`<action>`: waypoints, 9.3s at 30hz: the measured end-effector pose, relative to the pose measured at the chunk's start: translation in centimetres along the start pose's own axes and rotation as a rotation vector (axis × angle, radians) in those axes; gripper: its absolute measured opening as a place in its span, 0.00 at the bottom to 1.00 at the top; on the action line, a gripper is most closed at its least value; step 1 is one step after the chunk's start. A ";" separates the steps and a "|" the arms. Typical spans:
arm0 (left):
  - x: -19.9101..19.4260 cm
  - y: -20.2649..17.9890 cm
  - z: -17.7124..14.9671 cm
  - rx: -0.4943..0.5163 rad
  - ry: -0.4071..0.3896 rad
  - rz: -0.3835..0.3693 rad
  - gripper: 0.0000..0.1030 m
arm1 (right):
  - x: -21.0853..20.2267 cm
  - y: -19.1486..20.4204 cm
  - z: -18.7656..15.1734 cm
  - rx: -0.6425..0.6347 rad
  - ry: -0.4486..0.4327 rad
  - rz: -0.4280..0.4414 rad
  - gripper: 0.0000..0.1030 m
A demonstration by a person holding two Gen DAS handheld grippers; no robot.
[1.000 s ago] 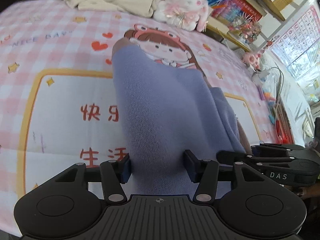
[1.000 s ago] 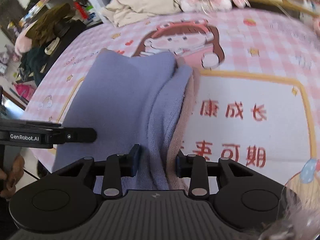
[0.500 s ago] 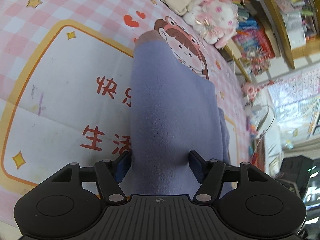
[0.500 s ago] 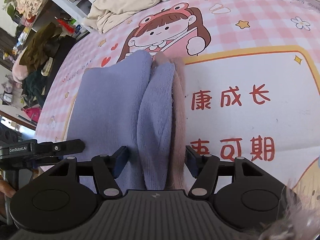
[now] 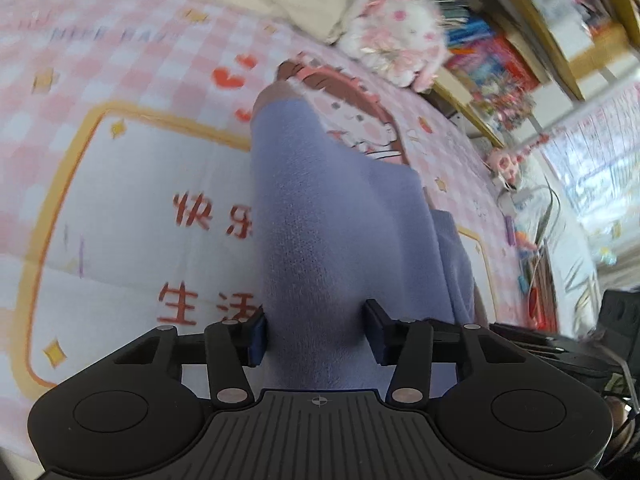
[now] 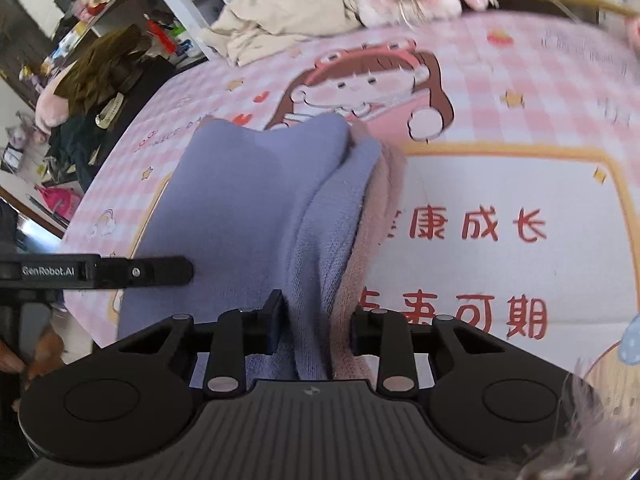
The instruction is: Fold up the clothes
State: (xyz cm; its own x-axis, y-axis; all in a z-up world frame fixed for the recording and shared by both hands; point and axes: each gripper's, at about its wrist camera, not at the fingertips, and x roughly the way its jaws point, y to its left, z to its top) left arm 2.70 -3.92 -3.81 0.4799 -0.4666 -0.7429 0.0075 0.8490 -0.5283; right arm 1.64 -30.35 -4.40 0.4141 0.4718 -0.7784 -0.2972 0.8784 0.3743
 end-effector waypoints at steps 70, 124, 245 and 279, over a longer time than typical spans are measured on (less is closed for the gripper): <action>-5.1 6.4 0.7 -0.023 -0.062 -0.092 0.45 | 1.5 9.6 -0.2 -0.155 -0.090 -0.106 0.27; 7.6 8.0 20.1 -0.081 -0.023 -0.059 0.45 | 13.0 0.2 18.3 -0.040 -0.122 -0.052 0.28; -3.6 -0.7 2.1 0.250 -0.373 0.567 1.00 | 3.6 6.9 3.2 -0.105 -0.246 -0.361 0.97; -3.2 -0.6 2.3 0.265 -0.356 0.575 1.00 | 4.0 6.9 3.3 -0.098 -0.234 -0.375 0.97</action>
State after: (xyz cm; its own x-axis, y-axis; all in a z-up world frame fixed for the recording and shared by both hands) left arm 3.18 -2.34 -0.16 0.7282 0.1425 -0.6704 -0.1413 0.9883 0.0565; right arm 4.13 -22.17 -3.27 0.6887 0.1364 -0.7121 -0.1644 0.9859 0.0298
